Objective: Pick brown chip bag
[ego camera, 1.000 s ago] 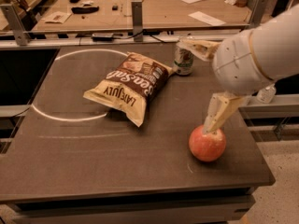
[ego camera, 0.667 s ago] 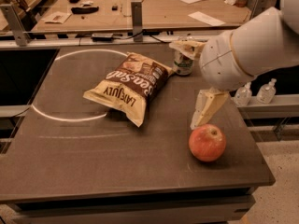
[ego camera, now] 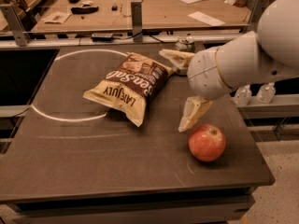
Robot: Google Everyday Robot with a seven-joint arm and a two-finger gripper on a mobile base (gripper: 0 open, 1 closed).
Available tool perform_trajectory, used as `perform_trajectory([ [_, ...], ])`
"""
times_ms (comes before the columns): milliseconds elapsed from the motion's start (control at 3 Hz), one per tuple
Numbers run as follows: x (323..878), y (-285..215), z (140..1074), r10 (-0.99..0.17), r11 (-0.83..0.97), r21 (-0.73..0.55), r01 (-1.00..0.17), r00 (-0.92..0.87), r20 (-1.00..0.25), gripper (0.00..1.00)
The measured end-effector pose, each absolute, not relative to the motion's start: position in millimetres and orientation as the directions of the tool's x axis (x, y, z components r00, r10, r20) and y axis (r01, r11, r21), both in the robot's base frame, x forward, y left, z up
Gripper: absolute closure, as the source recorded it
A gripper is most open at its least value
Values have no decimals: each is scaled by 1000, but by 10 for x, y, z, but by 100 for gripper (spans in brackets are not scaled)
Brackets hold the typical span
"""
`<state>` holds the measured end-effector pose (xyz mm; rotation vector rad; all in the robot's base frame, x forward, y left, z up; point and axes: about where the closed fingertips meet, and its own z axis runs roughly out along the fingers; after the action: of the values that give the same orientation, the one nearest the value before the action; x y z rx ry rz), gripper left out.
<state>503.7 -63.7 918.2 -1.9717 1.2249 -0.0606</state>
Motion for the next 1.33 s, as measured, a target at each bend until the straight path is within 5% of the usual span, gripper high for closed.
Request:
perform_trajectory([
  [1333,5256,-214,9013,-684,-252,-709,-659,640,-351,0],
])
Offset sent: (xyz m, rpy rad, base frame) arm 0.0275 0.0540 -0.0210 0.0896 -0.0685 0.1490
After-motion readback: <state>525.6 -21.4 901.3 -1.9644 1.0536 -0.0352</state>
